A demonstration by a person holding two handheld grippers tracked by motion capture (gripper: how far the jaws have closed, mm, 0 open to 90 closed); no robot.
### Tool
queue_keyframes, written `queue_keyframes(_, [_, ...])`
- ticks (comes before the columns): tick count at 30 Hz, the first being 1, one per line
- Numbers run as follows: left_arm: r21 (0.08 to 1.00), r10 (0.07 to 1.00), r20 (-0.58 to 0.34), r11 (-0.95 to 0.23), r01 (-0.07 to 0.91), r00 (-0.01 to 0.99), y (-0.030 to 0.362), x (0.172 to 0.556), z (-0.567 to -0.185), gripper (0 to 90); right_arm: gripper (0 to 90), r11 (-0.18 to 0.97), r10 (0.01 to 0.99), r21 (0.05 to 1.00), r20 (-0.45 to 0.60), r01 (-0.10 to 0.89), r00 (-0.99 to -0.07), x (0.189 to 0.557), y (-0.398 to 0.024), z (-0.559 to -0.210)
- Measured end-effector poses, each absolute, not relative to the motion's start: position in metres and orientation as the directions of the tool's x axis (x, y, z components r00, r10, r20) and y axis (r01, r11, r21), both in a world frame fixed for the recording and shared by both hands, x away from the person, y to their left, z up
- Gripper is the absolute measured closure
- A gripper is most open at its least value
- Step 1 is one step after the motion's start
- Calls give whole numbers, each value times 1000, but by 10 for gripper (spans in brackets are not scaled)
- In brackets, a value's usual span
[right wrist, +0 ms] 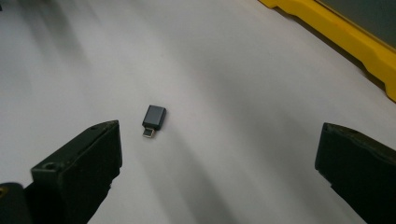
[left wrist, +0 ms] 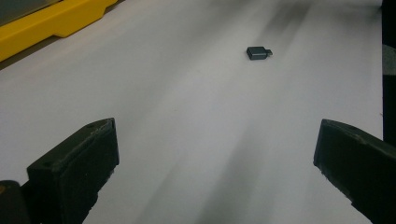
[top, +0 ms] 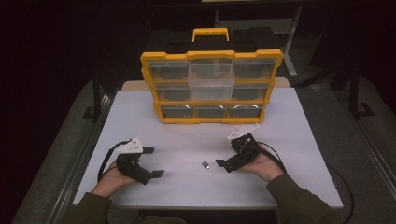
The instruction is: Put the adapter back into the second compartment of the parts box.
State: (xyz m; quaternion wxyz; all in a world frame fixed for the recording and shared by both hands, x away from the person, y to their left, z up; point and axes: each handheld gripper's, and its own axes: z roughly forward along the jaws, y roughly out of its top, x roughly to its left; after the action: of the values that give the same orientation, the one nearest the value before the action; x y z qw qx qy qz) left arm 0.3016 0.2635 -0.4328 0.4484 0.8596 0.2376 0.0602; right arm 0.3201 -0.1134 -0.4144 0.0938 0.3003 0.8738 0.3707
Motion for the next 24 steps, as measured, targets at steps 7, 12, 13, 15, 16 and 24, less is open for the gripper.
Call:
queue_keyframes(7, [800, 461, -111, -484, 354, 880, 264, 302, -433, 0, 0, 546, 589, 705, 62, 452, -806, 325, -105, -414])
queue_keyframes(12, [800, 459, -112, -485, 354, 881, 263, 302, -433, 0, 0, 551, 584, 702, 62, 452, -809, 327, -100, -416])
queue_keyframes(13, [800, 459, -112, -485, 354, 881, 263, 302, -433, 0, 0, 551, 584, 702, 62, 452, -809, 327, -100, -416])
queue_keyframes(15, [800, 458, -112, -486, 353, 882, 263, 302, -433, 0, 0, 554, 579, 703, 60, 447, -813, 328, -97, -416])
queue_keyframes(16, [800, 458, -111, -486, 353, 882, 264, 302, -433, 0, 0, 554, 577, 704, 61, 446, -814, 329, -96, -416])
queue_keyframes(24, [801, 459, -113, -483, 354, 881, 264, 302, -433, 0, 0, 558, 570, 703, 62, 442, -819, 333, -87, -417])
